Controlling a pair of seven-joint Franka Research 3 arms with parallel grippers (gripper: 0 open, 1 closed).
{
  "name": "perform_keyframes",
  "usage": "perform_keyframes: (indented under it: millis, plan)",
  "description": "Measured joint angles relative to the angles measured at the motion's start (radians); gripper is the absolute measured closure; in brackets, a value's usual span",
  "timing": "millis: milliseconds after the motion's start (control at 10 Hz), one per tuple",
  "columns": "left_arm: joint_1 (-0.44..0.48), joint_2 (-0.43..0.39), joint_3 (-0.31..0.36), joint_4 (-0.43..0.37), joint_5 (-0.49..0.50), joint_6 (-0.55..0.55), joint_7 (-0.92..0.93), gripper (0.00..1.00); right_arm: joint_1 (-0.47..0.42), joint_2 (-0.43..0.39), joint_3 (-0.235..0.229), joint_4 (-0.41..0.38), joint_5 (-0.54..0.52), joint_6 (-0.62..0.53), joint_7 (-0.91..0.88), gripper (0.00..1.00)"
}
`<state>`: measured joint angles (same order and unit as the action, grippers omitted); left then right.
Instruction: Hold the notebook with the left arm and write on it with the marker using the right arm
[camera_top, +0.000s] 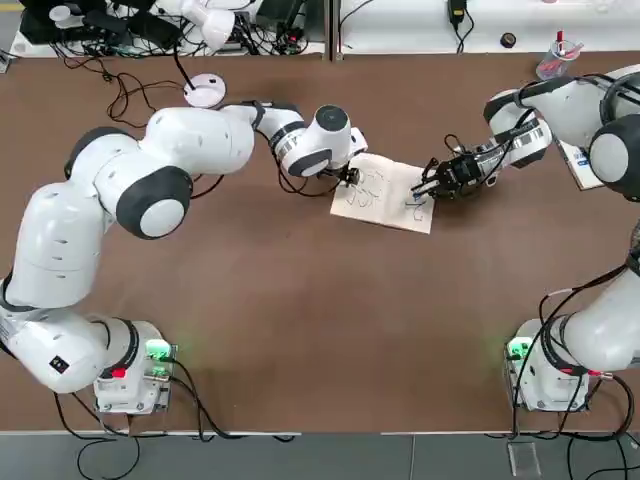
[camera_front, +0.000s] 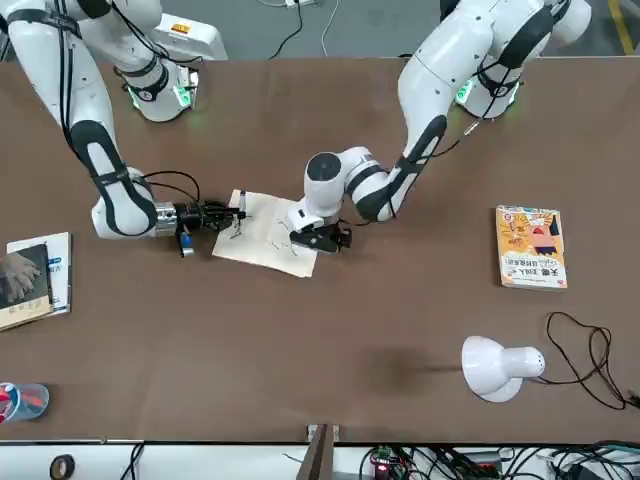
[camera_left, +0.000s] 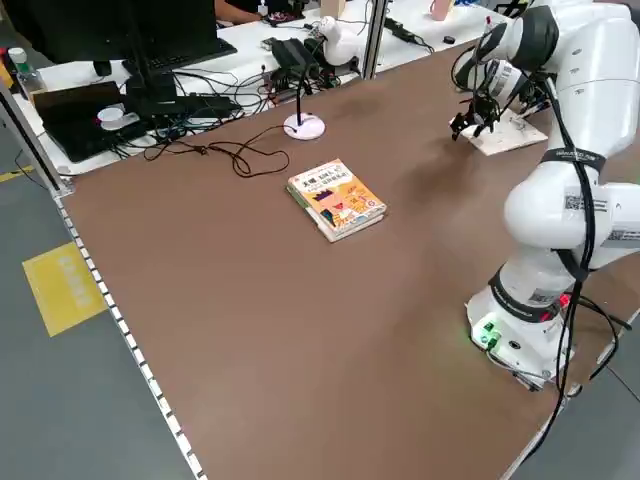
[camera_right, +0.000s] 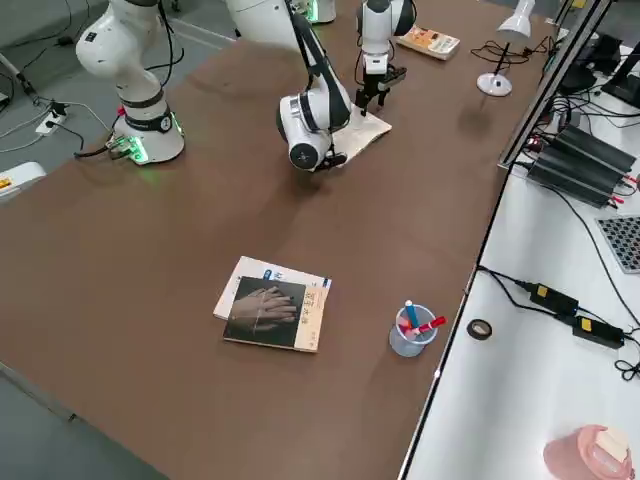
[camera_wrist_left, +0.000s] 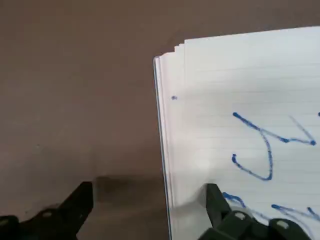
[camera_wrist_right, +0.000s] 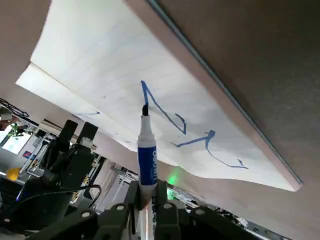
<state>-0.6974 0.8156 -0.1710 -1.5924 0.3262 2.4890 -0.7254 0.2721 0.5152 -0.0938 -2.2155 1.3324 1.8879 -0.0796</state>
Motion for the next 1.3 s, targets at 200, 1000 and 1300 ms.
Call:
perform_keyframes:
  millis: [200, 1000, 1300]
  plan:
    - [0.0, 0.0, 0.0, 0.0, 0.0, 0.001, 0.0, 0.0, 0.01, 0.002, 0.0, 0.0, 0.011, 0.0, 0.0, 0.83]
    - [0.0, 0.0, 0.0, 0.0, 0.0, 0.001, 0.0, 0.0, 0.029, 0.003, -0.001, 0.001, 0.03, 0.007, 0.0, 0.83]
    - [0.0, 0.0, 0.0, 0.0, 0.0, 0.001, 0.0, 0.0, 0.026, 0.002, -0.007, 0.008, 0.029, 0.006, 0.004, 0.83]
